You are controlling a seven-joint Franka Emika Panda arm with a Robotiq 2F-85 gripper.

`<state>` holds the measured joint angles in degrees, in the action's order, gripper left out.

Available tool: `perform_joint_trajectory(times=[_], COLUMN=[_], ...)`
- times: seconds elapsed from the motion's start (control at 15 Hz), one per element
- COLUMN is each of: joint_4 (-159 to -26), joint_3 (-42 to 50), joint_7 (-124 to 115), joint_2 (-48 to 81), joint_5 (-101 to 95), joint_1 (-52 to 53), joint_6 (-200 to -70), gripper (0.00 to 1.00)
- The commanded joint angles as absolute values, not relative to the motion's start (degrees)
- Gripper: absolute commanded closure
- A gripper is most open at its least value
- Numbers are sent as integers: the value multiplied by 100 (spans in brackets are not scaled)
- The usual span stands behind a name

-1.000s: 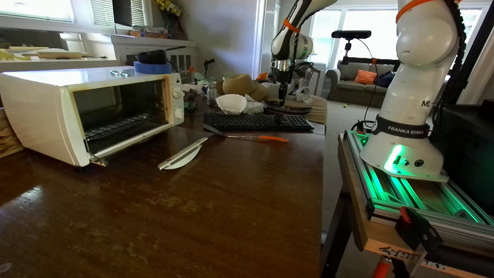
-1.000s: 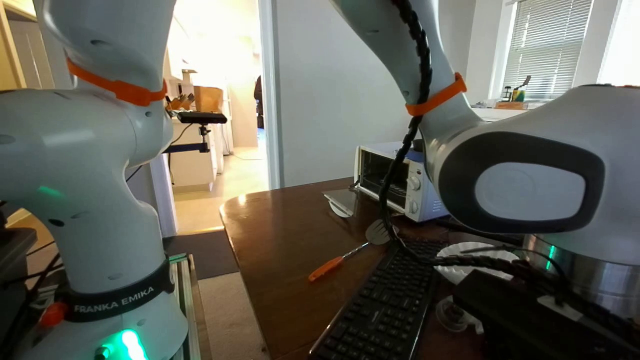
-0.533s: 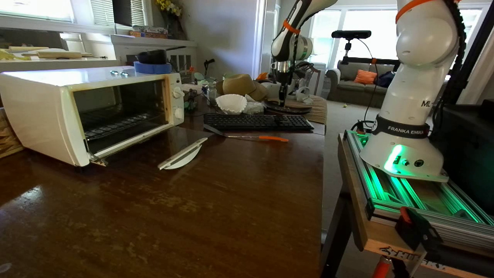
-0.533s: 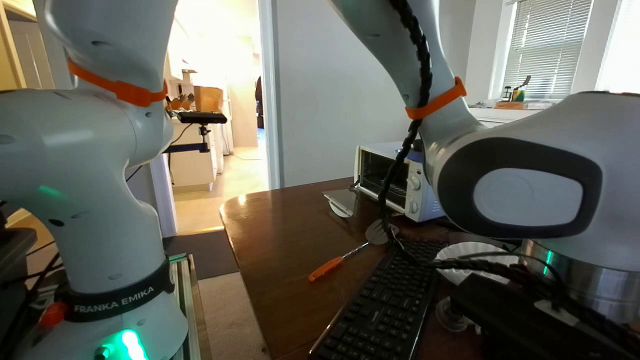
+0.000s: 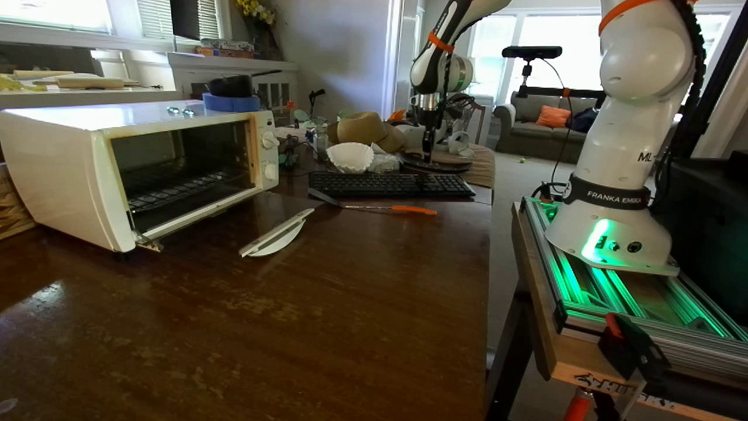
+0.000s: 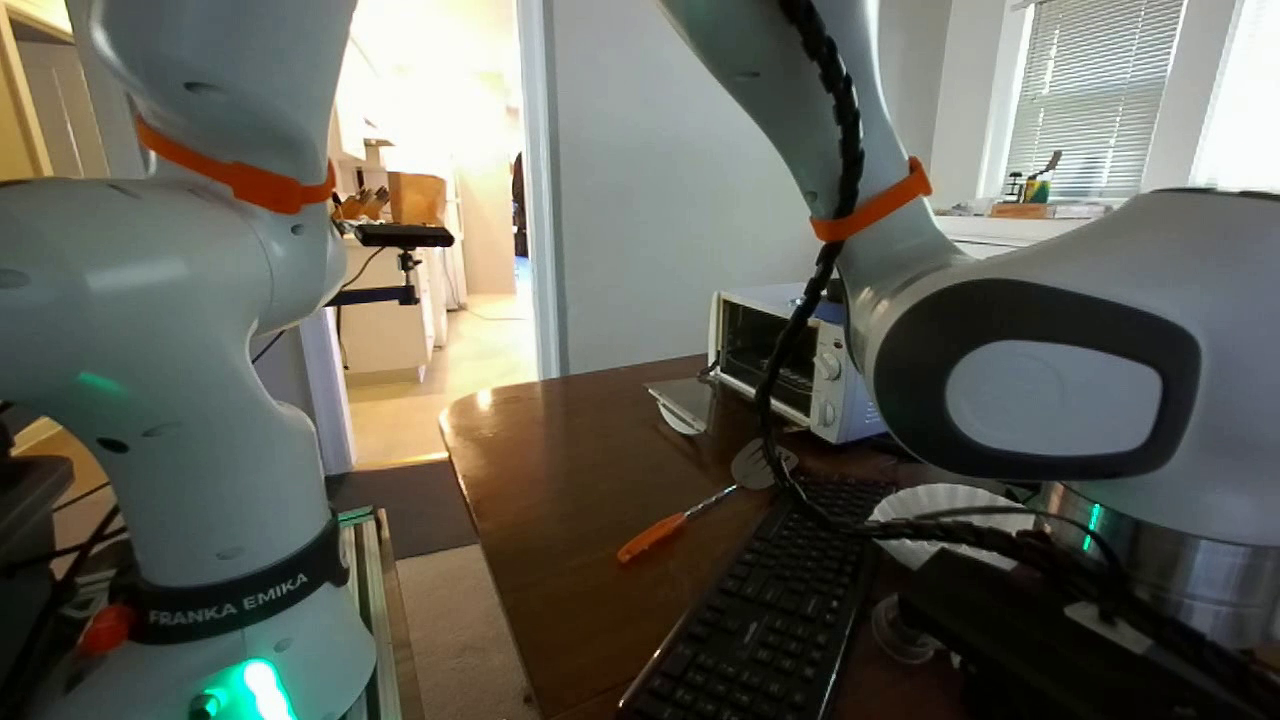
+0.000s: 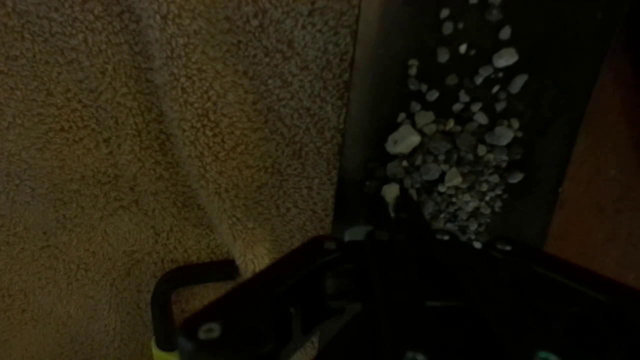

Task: Remove two objects from the tray and place them on the counter.

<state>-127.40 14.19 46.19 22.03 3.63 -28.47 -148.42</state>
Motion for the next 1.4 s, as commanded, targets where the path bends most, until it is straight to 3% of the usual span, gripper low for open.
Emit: perform_joint_trajectory(times=[0.0, 1.33], joint_4=[-12738, -13565], joint_3=[1376, 1268], joint_7=[4547, 4800], joint_2=[2262, 936], joint_5=[330, 320], joint_1=[-2902, -2530], joint_6=[-14930, -14854], gripper=[99, 98])
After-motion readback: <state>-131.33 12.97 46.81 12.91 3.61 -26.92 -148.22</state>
